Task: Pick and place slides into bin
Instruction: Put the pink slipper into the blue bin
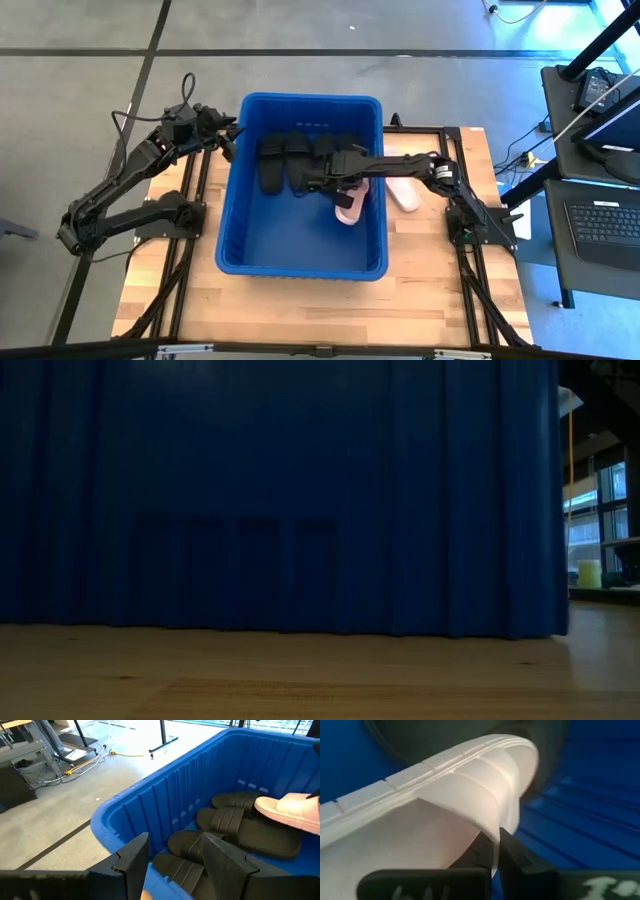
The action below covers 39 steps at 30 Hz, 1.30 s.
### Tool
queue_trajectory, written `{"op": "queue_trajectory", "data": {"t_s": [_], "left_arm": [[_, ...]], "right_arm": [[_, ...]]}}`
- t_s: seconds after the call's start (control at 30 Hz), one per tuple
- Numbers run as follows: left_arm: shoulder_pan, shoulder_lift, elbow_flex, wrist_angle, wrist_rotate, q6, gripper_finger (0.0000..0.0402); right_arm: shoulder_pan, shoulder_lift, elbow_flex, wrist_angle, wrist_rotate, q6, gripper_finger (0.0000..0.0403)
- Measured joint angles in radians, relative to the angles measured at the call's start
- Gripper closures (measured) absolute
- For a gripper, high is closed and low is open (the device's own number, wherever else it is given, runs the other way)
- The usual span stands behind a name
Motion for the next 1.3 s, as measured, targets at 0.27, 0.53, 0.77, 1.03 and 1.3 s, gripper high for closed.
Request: {"op": "queue_trajectory", "data": {"t_s": [0.27, 0.53, 0.77, 1.03, 1.3], "left_arm": [[0.0, 0.0, 0.0, -0.001, 0.0, 0.023, 0.0225], [0.0, 0.0, 0.0, -0.004, 0.0, 0.025, 0.0225], [0.0, 0.0, 0.0, -0.004, 0.0, 0.025, 0.0225], [0.0, 0.0, 0.0, -0.004, 0.0, 0.023, 0.0225], [0.0, 0.0, 0.0, -0.005, 0.0, 0.022, 0.0225]], "right_arm": [[-0.004, 0.0, -0.092, 0.033, -0.02, -0.004, 0.038], [0.006, 0.0, -0.085, 0.023, -0.027, -0.116, 0.0375], [0.007, 0.001, -0.079, -0.025, -0.037, -0.136, 0.0327], [0.008, 0.001, -0.079, -0.034, -0.039, -0.134, 0.0246], [0.034, 0.001, 0.005, -0.032, -0.056, -0.181, 0.0231]]}}
